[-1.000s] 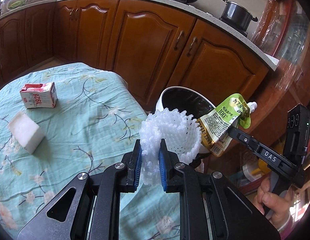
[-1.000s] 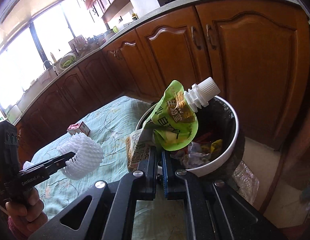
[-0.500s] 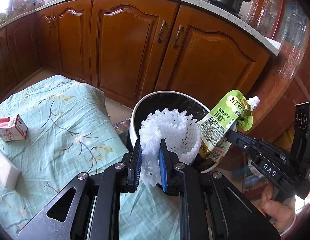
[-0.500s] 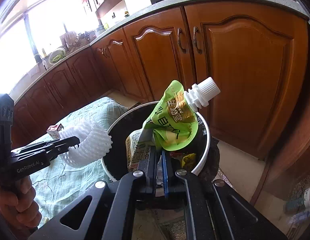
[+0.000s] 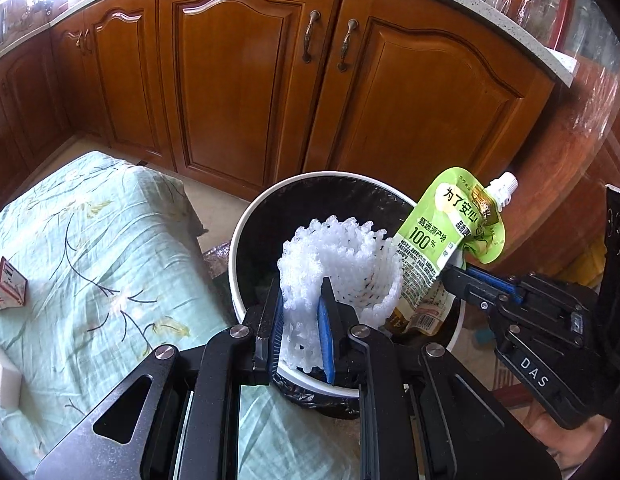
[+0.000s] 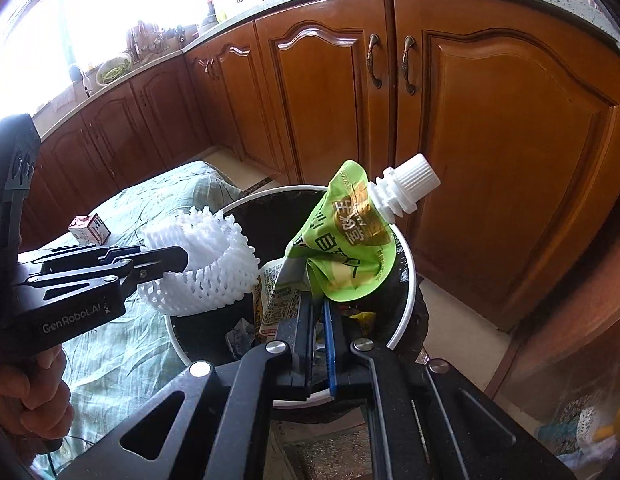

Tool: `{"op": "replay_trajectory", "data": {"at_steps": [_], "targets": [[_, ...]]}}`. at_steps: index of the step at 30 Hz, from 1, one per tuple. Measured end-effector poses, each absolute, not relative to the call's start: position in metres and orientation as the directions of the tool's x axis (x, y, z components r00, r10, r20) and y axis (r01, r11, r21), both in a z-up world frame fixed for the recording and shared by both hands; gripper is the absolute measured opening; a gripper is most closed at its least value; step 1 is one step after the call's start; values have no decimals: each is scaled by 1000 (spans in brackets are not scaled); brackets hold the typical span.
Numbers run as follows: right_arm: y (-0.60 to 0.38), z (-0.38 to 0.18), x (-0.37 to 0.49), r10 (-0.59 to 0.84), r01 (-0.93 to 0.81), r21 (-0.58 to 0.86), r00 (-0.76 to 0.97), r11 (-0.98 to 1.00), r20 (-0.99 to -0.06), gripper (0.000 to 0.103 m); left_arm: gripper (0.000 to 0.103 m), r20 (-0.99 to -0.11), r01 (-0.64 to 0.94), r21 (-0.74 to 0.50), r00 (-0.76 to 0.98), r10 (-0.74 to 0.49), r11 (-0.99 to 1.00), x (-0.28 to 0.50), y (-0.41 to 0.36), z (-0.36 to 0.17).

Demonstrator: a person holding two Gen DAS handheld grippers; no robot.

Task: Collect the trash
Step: 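Carry the foam net and green pouch over the bin and open both tools, then move both open tools back over the table toward the foam block and carton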

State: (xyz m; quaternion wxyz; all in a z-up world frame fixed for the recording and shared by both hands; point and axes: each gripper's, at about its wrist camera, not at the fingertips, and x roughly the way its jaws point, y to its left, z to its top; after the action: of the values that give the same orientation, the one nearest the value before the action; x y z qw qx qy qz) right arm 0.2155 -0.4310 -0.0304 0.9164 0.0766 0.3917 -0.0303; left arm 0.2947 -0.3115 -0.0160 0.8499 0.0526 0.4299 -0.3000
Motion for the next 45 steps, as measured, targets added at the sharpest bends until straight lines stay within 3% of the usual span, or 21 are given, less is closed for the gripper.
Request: {"op": "replay_trajectory", "data": {"at_steps": [12,16,19,25,29,38,45], "targets": [[-435,-40,233,12,103,105,653,989,-757,6,16,-779,563,-153,437,-449,812,299,-322,-23],[-442,-38,233,24,120,134,654,984,-756,14,30,-774,567,-149,443,-452,810,297,-321,-20],[-444,-35,227,18,134,144,665,980,-747,27,40,-768,559,-160,447,-458,814,297,-317,-20],[-447,-26,208,26,155,188,701,970,-713,35,40,-753,536,-198,452,-478,820,291,-296,-17],[-445,-23,195,52,154,240,733,958,-678,47,46,-732,499,-223,482,-482,838,279,-266,-16],[-408,-25,176,168,88,359,766,929,-620,69,46,-714,348,-306,531,-456,886,249,-175,-27],[-365,-34,180,265,12,403,737,915,-622,76,46,-718,220,-332,572,-397,917,234,-107,-34]]}}
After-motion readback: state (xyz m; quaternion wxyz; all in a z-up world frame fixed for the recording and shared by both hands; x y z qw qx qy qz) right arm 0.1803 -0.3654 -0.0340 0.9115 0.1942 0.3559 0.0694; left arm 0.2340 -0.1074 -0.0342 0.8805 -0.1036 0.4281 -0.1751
